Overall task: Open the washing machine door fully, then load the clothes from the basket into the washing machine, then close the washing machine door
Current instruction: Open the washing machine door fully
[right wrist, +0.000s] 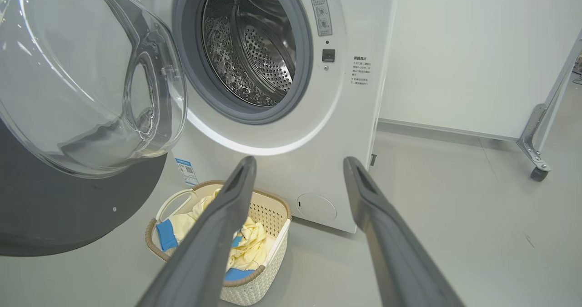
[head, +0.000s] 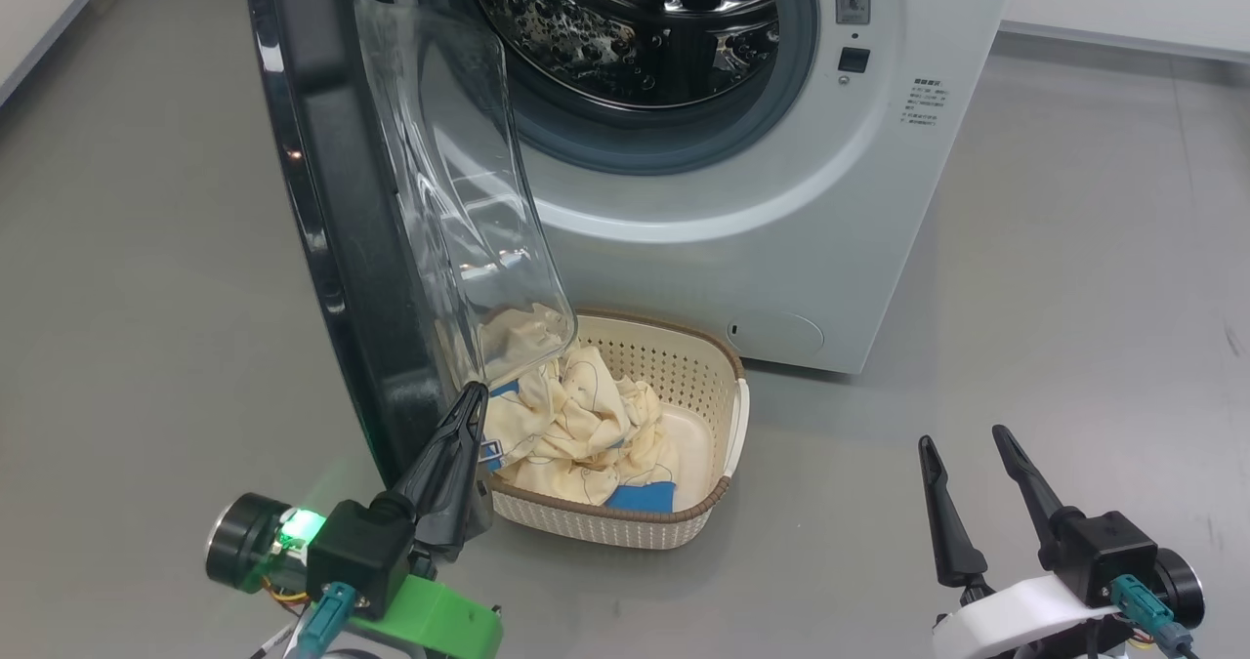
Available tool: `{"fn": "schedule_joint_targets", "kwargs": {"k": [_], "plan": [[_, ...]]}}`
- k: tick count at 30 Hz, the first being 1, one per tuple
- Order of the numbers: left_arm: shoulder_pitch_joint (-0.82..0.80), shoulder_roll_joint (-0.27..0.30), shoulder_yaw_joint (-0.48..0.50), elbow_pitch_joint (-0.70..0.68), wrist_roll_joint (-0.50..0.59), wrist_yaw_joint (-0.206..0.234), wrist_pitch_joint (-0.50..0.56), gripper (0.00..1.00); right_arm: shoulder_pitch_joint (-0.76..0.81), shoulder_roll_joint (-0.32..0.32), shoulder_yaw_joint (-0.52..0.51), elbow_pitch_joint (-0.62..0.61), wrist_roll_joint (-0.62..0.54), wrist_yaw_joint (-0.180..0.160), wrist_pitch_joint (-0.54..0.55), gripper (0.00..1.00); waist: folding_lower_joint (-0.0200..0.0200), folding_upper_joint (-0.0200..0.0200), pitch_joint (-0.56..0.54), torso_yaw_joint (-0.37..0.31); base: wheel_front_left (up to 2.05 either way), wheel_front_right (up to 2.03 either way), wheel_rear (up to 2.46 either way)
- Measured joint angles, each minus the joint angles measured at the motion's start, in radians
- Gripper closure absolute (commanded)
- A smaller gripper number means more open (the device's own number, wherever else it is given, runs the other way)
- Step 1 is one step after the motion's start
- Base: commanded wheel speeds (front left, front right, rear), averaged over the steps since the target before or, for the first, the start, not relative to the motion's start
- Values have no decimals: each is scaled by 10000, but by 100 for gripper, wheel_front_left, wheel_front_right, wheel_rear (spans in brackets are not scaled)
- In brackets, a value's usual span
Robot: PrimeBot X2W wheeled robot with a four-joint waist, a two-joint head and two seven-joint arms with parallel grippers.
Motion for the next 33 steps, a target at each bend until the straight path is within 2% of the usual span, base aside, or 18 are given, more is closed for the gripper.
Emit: {"fn": "schedule_joint_targets", "kwargs": {"k": [23, 33], "plan": [[1, -61, 520, 596, -282, 539, 186, 100, 0, 136, -261, 10, -174, 171, 0, 0, 0, 0, 172, -54, 0, 0, 0], [0, -67, 773, 888, -466, 725, 107, 100, 1, 150, -529, -6, -259, 173, 0, 0, 0, 0, 260, 223, 0, 0, 0]]}}
